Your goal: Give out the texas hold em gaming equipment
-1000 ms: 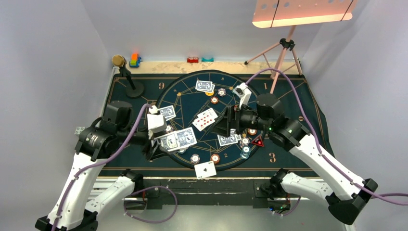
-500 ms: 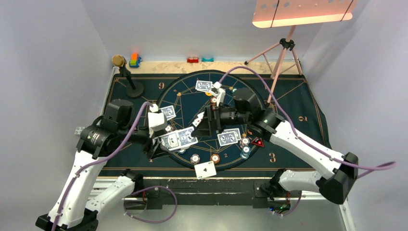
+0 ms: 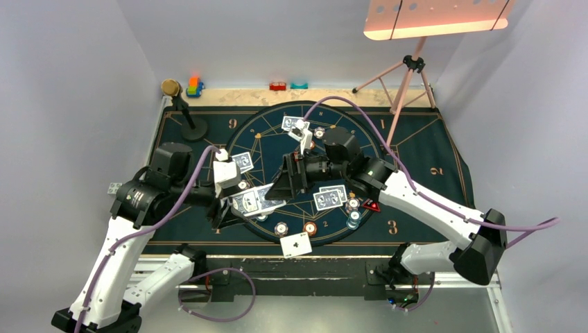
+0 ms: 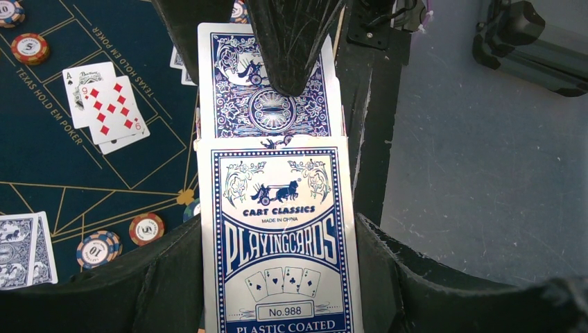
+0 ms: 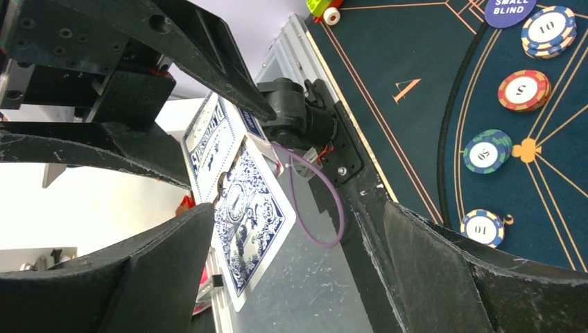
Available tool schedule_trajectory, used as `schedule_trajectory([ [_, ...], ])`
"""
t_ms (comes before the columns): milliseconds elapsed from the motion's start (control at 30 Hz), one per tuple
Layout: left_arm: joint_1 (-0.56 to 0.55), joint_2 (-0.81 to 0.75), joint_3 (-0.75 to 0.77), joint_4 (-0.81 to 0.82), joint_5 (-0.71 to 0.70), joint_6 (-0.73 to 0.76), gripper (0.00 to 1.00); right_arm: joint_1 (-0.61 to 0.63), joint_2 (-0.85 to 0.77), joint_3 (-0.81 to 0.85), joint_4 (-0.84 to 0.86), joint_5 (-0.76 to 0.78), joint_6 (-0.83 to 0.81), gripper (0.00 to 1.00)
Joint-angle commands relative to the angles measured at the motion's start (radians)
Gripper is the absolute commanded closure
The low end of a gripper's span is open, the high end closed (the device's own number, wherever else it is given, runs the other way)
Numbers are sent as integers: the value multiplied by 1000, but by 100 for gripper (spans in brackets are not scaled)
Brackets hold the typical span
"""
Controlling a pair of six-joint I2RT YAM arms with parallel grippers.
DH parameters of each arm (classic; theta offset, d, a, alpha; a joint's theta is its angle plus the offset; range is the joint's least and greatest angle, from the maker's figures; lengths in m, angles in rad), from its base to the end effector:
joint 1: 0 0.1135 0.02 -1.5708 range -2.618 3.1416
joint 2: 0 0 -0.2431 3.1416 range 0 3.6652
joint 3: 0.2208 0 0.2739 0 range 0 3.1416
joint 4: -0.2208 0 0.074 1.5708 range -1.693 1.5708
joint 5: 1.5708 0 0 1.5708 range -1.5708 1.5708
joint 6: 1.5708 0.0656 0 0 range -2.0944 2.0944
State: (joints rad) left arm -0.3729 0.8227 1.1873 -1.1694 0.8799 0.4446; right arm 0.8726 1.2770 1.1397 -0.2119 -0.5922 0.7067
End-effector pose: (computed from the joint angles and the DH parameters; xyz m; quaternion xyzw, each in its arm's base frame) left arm 0.1336 -0.1065 0.3596 0.4796 0.7068 -0.3827 0.3521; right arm 0.1926 0.2864 0.3251 -0.2317 0.7670 0.5578 0.2165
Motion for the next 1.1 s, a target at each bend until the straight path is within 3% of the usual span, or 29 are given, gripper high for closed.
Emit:
schedule_trajectory([
  [0, 8, -3, 21, 30, 41, -10, 100, 6, -13, 24, -42, 48, -22, 3],
  [267, 8, -2, 35, 25, 46, -12, 100, 6, -52, 31, -123, 112, -40, 2],
  [367, 8, -2, 35, 23, 47, -12, 100, 6, -65, 34, -135, 128, -43, 7],
  [800, 8, -6, 35, 20, 46, -9, 100, -4, -91, 47, -157, 139, -42, 46],
  [1067, 8, -8, 32, 18, 44, -7, 100, -13, -117, 76, -190, 166, -49, 63],
])
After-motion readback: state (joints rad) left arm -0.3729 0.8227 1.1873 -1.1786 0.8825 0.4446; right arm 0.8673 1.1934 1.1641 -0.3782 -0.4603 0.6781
